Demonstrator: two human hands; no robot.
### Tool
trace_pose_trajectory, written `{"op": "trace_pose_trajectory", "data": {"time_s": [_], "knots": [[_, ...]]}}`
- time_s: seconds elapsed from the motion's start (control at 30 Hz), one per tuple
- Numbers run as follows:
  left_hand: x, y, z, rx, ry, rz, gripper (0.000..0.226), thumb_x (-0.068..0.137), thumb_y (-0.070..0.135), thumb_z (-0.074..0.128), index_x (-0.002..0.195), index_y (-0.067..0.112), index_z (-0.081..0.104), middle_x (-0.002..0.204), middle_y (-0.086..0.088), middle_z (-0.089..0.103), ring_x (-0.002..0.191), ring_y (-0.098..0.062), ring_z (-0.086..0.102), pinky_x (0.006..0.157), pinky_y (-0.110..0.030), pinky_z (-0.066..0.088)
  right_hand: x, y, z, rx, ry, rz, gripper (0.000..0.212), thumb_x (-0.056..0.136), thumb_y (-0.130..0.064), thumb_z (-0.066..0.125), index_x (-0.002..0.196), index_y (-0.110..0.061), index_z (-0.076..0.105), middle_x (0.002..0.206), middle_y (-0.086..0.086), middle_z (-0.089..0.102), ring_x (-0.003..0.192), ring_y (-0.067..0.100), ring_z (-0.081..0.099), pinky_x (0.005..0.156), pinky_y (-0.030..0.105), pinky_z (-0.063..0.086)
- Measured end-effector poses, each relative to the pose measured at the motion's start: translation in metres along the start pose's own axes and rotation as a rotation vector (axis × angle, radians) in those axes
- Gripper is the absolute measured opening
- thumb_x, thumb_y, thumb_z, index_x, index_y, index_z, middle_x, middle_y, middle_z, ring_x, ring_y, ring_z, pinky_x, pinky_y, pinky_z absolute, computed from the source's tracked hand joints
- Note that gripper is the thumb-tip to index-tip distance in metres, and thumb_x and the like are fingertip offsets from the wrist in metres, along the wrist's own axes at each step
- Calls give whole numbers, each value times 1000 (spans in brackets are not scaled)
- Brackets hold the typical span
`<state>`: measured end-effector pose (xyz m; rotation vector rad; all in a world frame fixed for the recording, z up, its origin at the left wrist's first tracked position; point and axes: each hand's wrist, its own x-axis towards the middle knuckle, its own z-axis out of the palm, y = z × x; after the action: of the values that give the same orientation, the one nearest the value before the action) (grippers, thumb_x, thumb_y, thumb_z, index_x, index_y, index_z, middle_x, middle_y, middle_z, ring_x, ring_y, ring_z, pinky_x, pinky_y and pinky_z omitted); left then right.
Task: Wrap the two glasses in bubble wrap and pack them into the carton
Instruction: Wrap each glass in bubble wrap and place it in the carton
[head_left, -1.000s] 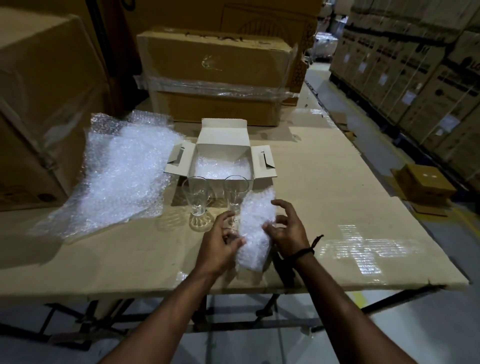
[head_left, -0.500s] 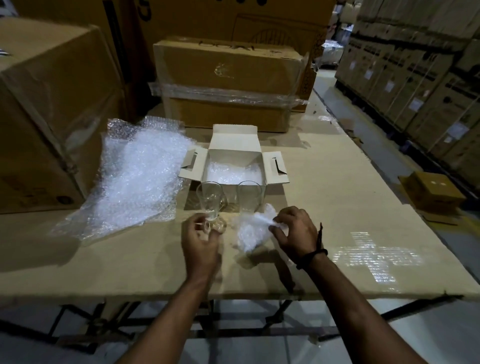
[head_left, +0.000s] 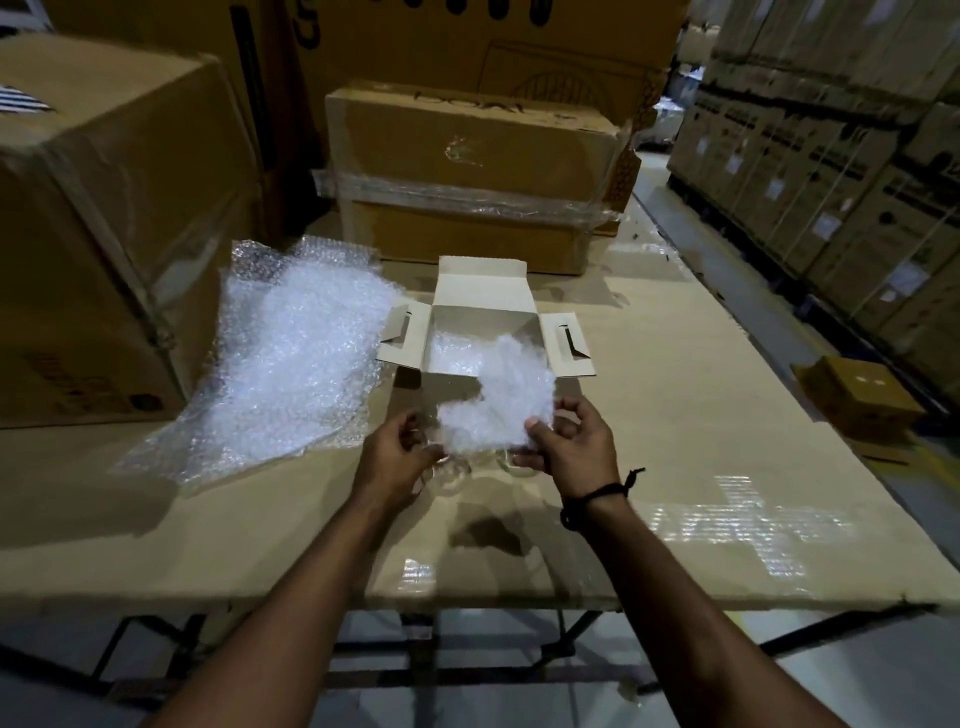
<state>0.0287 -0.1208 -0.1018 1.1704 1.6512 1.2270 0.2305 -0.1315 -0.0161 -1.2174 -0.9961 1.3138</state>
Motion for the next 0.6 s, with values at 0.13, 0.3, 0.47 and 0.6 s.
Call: {"op": "trace_pose_trajectory", "data": {"time_s": [0.13, 0.3, 0.47, 0.6], "knots": [[-9, -4, -11, -46, -41, 21, 50, 67, 5, 86, 112, 14, 68, 95, 3, 73, 86, -7, 69, 72, -19, 53, 5, -7, 30, 59, 29, -40, 21, 87, 10, 58, 93, -10, 55, 101, 15, 59, 71, 26, 65, 57, 26, 58], [-9, -4, -15, -61, -52, 42, 50, 62, 18, 88, 109, 18, 71, 94, 0, 75, 90, -20, 71, 77, -37, 58, 20, -1, 59, -682, -115, -406, 19, 85, -2, 63, 98, -10, 72, 104, 9, 70, 94, 19, 64, 85, 31, 53], [-7, -5, -16, -5, -24, 45, 37, 60, 21, 91, 88, 30, 69, 90, 4, 75, 87, -17, 71, 80, -46, 57, 24, -15, 67, -1474, -447, -804, 46, 70, 2, 52, 105, -20, 72, 116, -2, 68, 107, 20, 58, 87, 29, 37], [-6, -5, -16, -28, -35, 51, 39, 57, 21, 90, 87, 35, 69, 90, 4, 75, 87, -16, 70, 82, -46, 57, 25, -32, 74, -1700, -525, -592, 52, 84, -5, 46, 124, -35, 59, 125, -1, 60, 106, 25, 47, 84, 31, 38]]}}
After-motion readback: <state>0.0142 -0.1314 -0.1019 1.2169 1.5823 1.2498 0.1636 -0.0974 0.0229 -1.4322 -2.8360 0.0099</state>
